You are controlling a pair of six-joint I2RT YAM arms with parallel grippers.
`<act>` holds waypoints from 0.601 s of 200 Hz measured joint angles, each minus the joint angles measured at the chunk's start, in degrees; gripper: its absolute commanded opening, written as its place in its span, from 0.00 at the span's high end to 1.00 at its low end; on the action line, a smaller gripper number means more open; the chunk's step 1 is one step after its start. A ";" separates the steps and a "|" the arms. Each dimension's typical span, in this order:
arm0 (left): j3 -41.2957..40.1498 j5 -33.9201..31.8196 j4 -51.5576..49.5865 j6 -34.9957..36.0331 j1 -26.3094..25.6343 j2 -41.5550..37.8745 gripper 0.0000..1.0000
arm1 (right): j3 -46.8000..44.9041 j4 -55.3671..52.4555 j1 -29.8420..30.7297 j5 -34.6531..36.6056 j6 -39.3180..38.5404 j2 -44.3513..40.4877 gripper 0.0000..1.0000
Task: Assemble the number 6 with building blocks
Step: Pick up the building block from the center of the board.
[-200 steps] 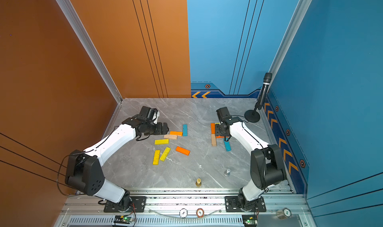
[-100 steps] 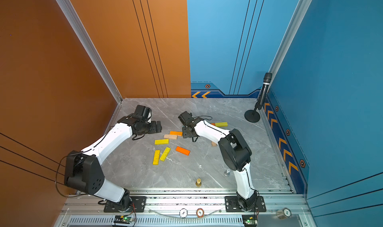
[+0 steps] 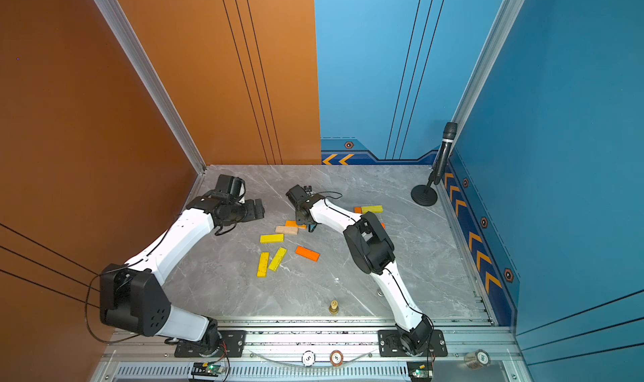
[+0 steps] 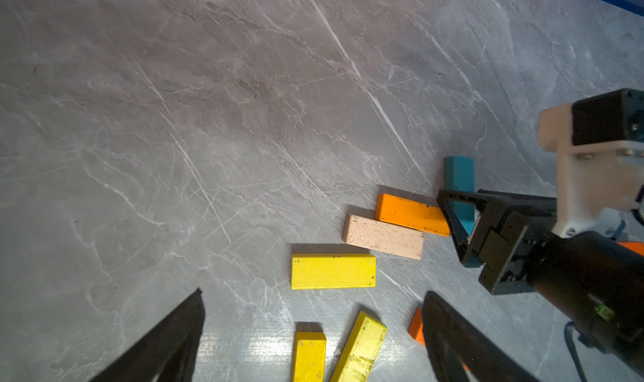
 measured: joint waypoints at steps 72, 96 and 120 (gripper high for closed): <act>0.00 0.24 0.00 0.00 0.00 0.00 0.03 | 6.21 -3.04 -1.64 0.11 0.59 3.82 0.82; 0.00 0.44 0.00 0.00 0.00 0.00 0.03 | 6.45 -4.57 -3.13 0.00 -0.04 3.41 0.83; 0.00 0.79 0.00 -0.02 0.00 0.00 0.03 | 1.62 -5.46 -4.22 -0.02 -0.66 -1.66 0.83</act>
